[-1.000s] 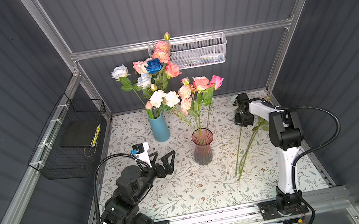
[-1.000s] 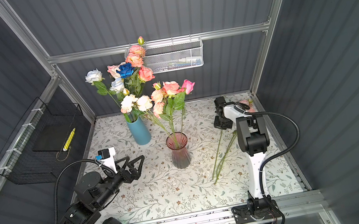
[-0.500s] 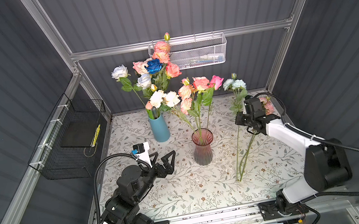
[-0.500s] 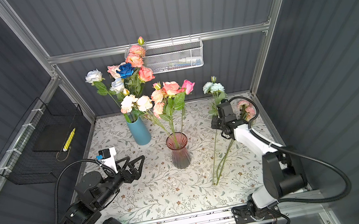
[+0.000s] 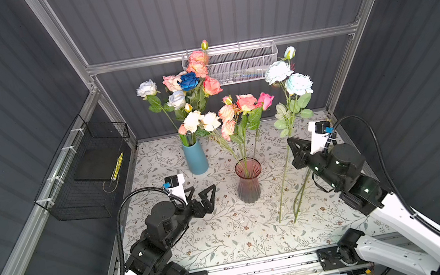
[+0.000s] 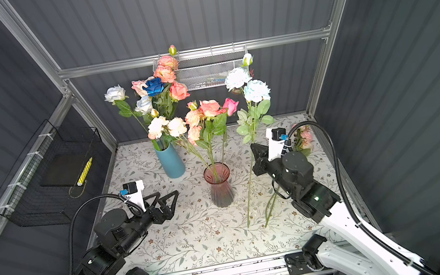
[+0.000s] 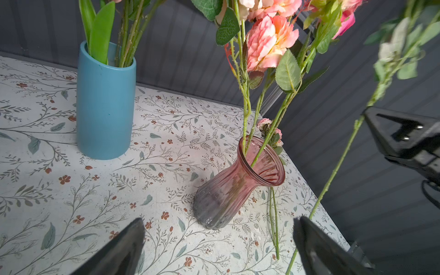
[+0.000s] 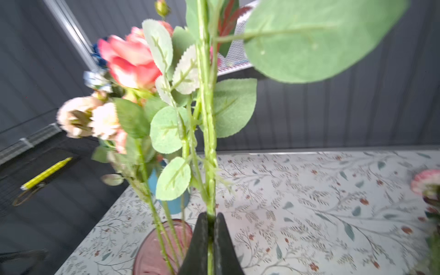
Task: Arrange the flowers into the vase
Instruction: 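Lift the white rose high with the right gripper toward the glass vase, then lower the white rose into the glass vase and open the right gripper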
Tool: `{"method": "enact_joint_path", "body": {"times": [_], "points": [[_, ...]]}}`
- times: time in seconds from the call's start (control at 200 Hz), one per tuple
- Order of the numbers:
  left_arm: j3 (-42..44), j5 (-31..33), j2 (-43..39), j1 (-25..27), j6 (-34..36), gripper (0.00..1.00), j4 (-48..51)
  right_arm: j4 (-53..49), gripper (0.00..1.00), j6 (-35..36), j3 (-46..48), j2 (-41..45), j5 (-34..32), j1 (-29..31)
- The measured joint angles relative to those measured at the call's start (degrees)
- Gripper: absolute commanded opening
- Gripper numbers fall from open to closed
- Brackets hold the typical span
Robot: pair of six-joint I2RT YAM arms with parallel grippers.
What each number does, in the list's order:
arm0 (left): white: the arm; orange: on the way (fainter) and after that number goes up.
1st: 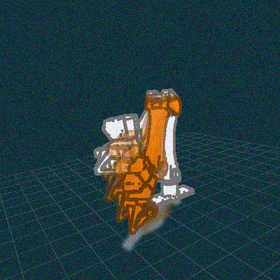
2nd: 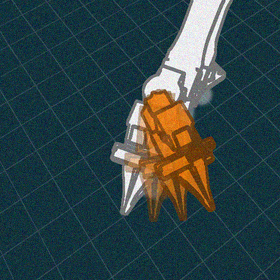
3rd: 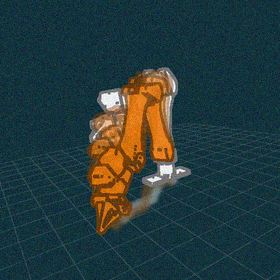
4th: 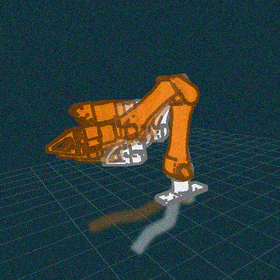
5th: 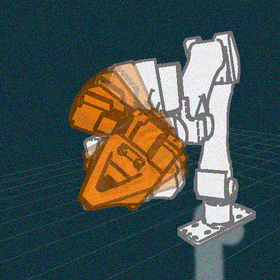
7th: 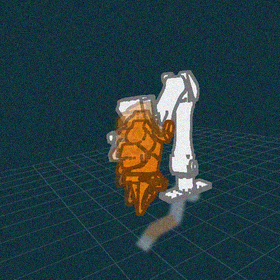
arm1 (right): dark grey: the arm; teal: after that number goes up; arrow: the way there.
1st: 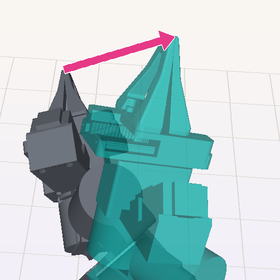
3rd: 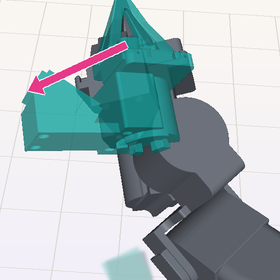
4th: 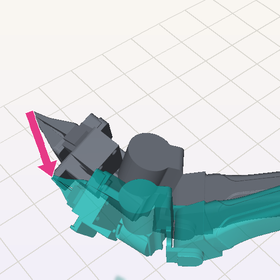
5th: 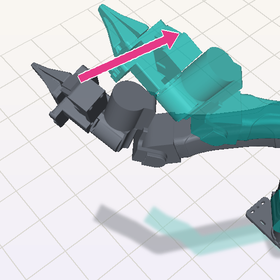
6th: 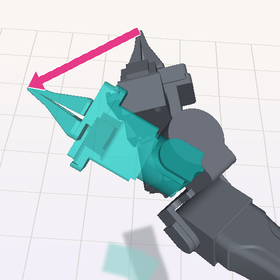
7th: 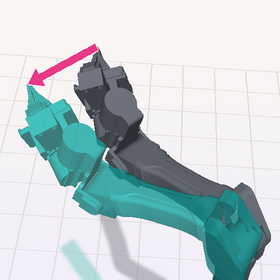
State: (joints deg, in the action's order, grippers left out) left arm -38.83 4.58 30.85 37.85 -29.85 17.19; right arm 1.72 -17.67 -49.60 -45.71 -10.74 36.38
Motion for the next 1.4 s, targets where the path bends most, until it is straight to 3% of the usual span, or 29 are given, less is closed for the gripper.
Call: {"method": "enact_joint_path", "body": {"times": [0.14, 0.29, 0.595, 0.735, 0.975, 1.401], "points": [[0.0, 0.4, 0.0, 0.0, 0.0, 1.00, 0.0, 2.6, 0.00, 5.4, -4.1, -0.1, -1.3, 7.2], [0.0, 0.4, 0.0, 0.0, 0.0, 1.00, 0.0, 7.8, 0.00, 12.5, -12.0, -6.0, -1.1, 12.8], [0.0, 0.5, 0.0, 0.0, 0.0, 1.00, 0.0, 11.9, 0.00, 23.6, -33.2, -22.8, 0.9, 15.1], [0.0, 0.9, 0.0, 0.0, 0.0, 1.00, 0.4, 12.0, 0.00, 26.8, -38.2, -27.8, 0.9, 15.0], [0.0, 1.5, -0.4, 0.0, 0.0, 1.00, 1.4, 14.1, 0.00, 27.0, -30.3, -29.2, 0.9, 14.6], [-0.1, 1.7, -0.6, 0.0, 0.0, 1.00, 1.7, 15.0, 0.00, 18.9, -11.6, -27.5, 0.0, 14.6]]}}
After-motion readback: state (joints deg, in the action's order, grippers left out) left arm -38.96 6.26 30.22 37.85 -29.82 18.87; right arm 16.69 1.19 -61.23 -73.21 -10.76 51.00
